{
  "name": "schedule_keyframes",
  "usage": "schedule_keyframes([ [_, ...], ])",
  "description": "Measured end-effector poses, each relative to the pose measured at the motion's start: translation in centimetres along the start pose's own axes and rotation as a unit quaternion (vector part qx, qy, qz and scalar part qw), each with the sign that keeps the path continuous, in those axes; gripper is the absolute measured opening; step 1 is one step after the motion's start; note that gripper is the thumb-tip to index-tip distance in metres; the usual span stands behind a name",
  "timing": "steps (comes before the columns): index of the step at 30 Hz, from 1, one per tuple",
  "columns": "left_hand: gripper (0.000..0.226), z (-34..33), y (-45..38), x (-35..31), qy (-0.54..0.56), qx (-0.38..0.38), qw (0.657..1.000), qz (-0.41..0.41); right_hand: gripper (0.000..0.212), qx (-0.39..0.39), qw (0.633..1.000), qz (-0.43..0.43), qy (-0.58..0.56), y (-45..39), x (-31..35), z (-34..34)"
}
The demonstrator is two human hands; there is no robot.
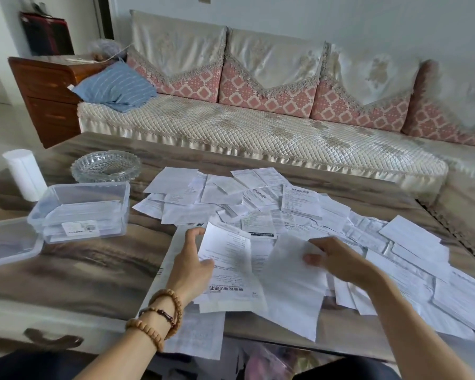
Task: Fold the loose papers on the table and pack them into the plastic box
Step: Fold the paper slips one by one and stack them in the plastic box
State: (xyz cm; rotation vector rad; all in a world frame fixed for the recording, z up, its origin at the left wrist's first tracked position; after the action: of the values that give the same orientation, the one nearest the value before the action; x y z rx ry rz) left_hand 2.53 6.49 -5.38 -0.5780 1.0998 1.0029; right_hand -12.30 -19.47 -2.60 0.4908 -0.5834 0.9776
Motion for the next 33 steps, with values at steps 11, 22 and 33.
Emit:
schedule_keyframes([
  [11, 0.036, 2.3, -0.4, 0.2, 0.016, 0.009, 1.0, -0.001, 0.026, 0.228, 0.948, 0.032, -0.22, 1.6, 9.2, -3.7],
  [22, 0.064, -0.9, 0.1, 2.0, 0.078, 0.058, 0.995, 0.025, 0.019, -0.078, 0.997, -0.01, -0.022, -0.9, 8.6, -8.1],
  [33, 0.084, -2.1, 0.3, 1.1, 0.047, 0.025, 0.998, 0.02, 0.111, -0.145, 0.934, -0.307, 0.11, -0.2, -3.0, -4.0],
])
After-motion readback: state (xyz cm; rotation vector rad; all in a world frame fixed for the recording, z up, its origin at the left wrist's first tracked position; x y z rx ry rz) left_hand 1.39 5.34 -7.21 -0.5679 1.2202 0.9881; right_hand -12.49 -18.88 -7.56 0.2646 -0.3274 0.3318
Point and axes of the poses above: each hand's wrist, its own y-axis away from the middle knuckle, its own z-axis out of the back of the hand, x = y × z, the point moved 8 cm from there along -y, towards the middle knuckle, and after that the axes turned 2 degrees about -x, right-handed, at the moved point
